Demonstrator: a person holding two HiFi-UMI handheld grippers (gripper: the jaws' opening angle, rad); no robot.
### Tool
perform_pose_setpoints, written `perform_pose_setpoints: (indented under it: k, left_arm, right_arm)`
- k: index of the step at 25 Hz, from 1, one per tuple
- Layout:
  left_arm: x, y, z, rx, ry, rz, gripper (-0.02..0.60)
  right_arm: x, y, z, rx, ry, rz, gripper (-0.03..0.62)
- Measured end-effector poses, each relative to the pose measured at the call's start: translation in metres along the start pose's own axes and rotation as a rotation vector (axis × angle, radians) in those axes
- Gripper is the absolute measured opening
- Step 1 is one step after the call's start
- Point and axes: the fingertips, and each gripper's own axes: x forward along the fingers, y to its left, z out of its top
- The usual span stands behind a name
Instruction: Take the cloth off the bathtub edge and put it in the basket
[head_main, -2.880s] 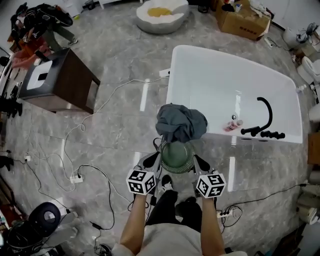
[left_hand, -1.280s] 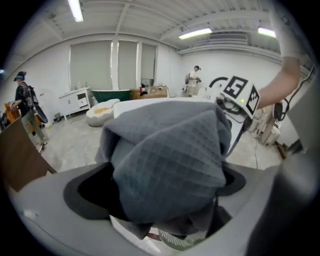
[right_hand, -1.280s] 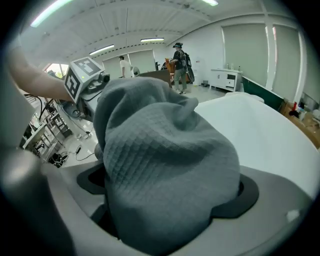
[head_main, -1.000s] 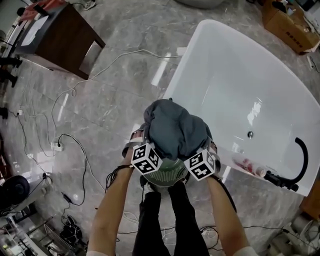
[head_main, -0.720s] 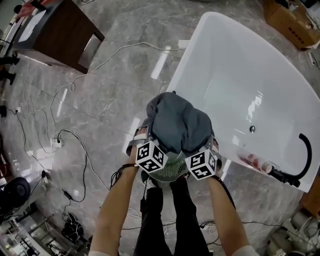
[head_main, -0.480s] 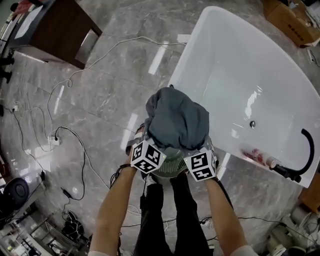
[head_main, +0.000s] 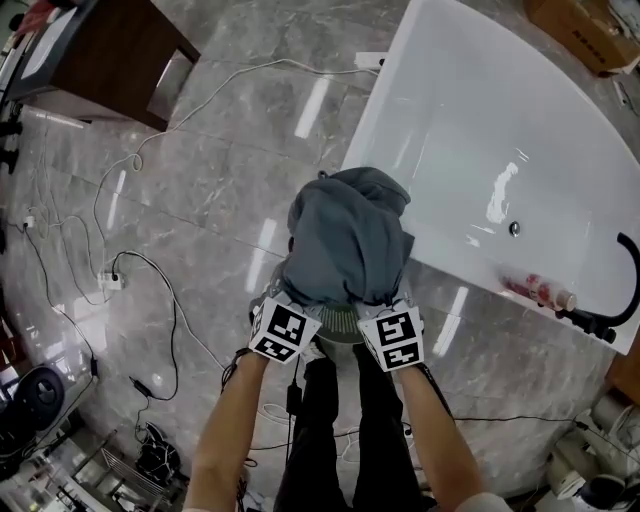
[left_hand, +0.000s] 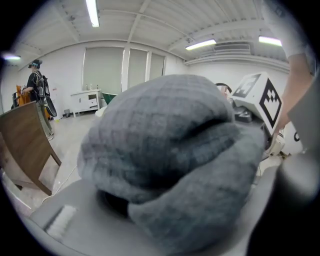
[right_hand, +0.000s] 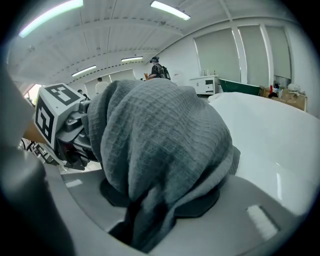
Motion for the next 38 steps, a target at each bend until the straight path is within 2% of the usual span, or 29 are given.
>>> perform_pose_setpoints:
  k: [3, 11, 20, 28, 34, 38]
  left_arm:
    - [-0.012, -0.004, -0.02, -0.014, 0.003, 0.026, 0.239]
    - [-0.031, -0.021, -0.078, -0.101, 0.028, 0.026, 0.238]
    - [-0.034, -0.074, -0.141, -0.232, 0.106, -0.044, 0.236]
    - [-0.01, -0.106, -0.185, -0.336, 0.213, -0.1, 0.236]
    - [0.015, -0.113, -0.197, -0.39, 0.238, -0.13, 0.241]
    - [0.039, -0.104, -0.21, -0.418, 0.224, -0.105, 0.242]
  right_arm:
    - [0.003, 0.018, -0.016, 0.04, 0.014, 0.012, 0.183]
    - [0.008, 0.058, -0.066, 0.145, 0.069, 0.044, 0.181]
    - [-0.008, 0.083, -0.143, 0.255, 0.197, 0.047, 0.179]
    - [-0.007, 0.076, -0.202, 0.349, 0.284, 0.048, 0.179]
    - [0.001, 0.055, -0.222, 0.323, 0.332, 0.055, 0.181]
    - [0.022, 0.037, -0.231, 0.285, 0.342, 0.057, 0.181]
